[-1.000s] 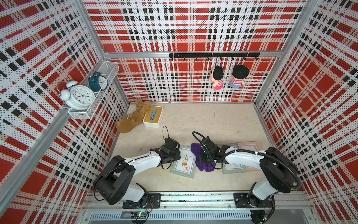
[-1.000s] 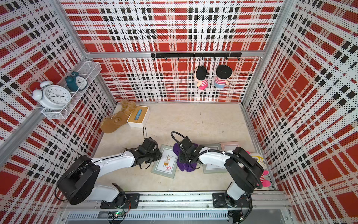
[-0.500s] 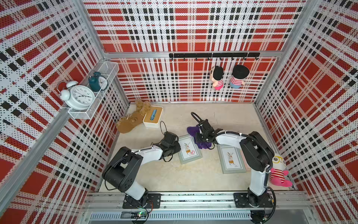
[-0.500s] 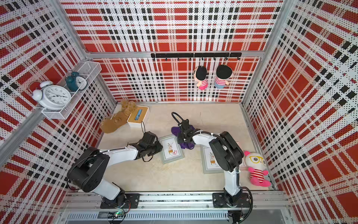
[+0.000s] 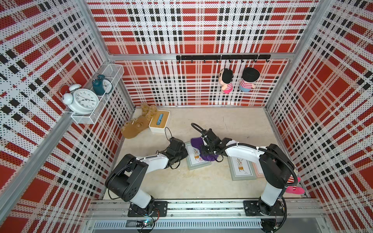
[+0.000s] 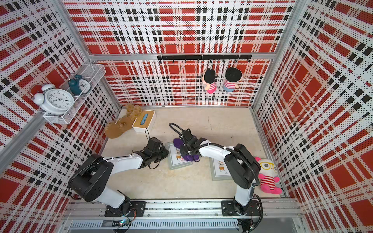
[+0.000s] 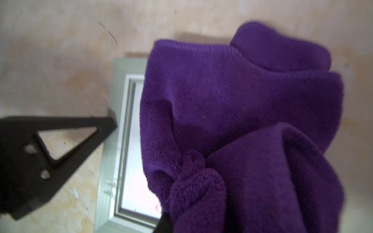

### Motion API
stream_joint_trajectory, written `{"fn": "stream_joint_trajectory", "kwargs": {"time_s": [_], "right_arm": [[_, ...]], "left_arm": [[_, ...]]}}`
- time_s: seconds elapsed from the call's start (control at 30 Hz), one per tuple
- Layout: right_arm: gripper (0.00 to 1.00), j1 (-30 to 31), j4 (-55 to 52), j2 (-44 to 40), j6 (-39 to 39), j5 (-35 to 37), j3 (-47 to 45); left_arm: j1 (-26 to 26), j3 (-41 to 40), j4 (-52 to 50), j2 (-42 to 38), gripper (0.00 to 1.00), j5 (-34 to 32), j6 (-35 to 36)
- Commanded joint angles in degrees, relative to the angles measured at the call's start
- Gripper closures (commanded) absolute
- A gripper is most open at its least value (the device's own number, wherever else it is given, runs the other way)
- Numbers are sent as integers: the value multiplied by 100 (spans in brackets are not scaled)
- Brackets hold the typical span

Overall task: Wipe the picture frame with a cloth
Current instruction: Wipe the dirt from the picture frame.

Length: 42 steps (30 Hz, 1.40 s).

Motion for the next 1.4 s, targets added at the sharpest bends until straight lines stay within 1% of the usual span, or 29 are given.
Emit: {"fn": "stream_joint_trajectory", "kwargs": {"time_s": [0.0,0.1,0.17,0.27,0.37,0.4,0.47,0.53,0.63,0.73,0.8,0.83,0.9,0.97,1.03,1.07,1.13,1.2,1.3,1.37], "right_arm": [[100,44,-210,-372,549,15,-571],[100,50,-101,-534,663,-6,-952],[100,-12,-97,-350,588,199,-868],[100,-364,10,230,275,298,-302],[100,-653,39,893,30,196,613],[100,-692,-45,1124,-192,193,993],[100,-702,-245,1455,-319,207,1546],[100,-695,-267,1545,-339,100,1623],[100,-620,-97,1156,-227,-4,910],[100,-431,43,437,-106,-186,-186],[100,-226,-45,-83,-59,-307,-824],[100,-162,-77,-282,-59,-342,-1041],[100,-141,-55,-610,181,-429,-1383],[100,-226,25,-662,75,-256,-1379],[100,-480,-76,-449,26,20,-967],[100,-654,-123,-304,-165,199,-628],[100,-923,-14,6,-197,342,18],[100,-979,302,338,-446,104,700],[100,-861,681,894,-596,-534,1545],[100,-685,706,1383,-603,-624,2037]], "left_arm": [[-90,-270,-761,370,83,-92,-69],[-116,-299,-777,427,84,-89,-40],[-126,-323,-774,467,84,-89,-17],[-146,-349,-796,528,84,-32,73],[-175,-284,-914,586,84,-66,205],[-185,-258,-964,595,84,-94,221],[-187,-253,-993,579,83,-114,242],[-186,-253,-1019,594,84,-163,225],[-187,-284,-1011,625,84,-171,139],[-206,-318,-998,632,84,-214,36],[-200,-349,-994,623,84,-227,-46],[-203,-373,-982,616,84,-238,-73],[-208,-411,-926,615,84,-230,-108],[-209,-436,-868,626,84,-183,-112],[-210,-431,-802,639,84,-130,-66],[-213,-413,-785,648,84,-100,-42],[-210,-386,-754,633,84,-72,42],[-204,-387,-688,596,84,-15,119],[-185,-351,-660,630,84,74,184],[-177,-332,-663,652,84,82,202]]}}
